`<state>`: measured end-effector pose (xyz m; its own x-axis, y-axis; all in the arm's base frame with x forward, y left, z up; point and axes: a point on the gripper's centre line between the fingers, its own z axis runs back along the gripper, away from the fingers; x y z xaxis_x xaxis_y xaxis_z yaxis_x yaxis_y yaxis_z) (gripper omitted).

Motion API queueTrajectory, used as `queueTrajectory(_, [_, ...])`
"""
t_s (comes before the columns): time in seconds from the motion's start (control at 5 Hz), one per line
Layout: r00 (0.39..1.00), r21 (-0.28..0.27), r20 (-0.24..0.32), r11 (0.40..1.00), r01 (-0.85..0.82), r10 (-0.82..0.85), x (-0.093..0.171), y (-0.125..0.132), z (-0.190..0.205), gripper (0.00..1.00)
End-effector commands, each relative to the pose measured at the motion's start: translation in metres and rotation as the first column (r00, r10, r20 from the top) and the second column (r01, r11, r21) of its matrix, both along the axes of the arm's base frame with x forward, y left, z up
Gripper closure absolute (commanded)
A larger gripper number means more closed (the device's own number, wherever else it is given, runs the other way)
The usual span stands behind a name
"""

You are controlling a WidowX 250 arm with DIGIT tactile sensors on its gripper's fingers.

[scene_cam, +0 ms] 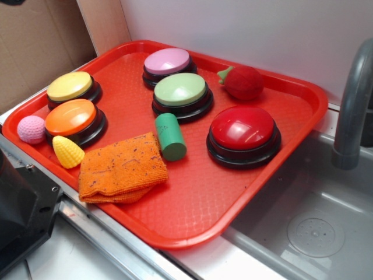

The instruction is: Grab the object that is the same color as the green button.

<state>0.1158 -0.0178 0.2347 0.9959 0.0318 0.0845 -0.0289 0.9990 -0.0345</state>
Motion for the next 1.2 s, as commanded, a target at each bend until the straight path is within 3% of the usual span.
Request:
queueTrajectory(0.0, [1.000,0.000,0.000,1.000,0.000,0.000,0.000,0.000,0.000,0.00])
queueTrajectory(0.2, [0.975,-0.061,-0.023,0.973,-0.222,0.221,0.018,-0.011,-0.020,0.00])
queueTrajectory(0.4, [0.943,-0.041,-0.030,0.942,-0.333,0.332,0.032,-0.018,-0.038,0.00])
queueTrajectory(0.6, [0.897,-0.078,-0.069,0.894,-0.442,0.437,0.055,-0.024,-0.064,0.00])
queueTrajectory(0.8, [0.832,-0.057,-0.053,0.830,-0.555,0.553,0.074,-0.030,-0.091,0.00])
queueTrajectory(1.0, [0.747,-0.113,-0.019,0.740,-0.663,0.665,0.088,-0.033,-0.117,0.00])
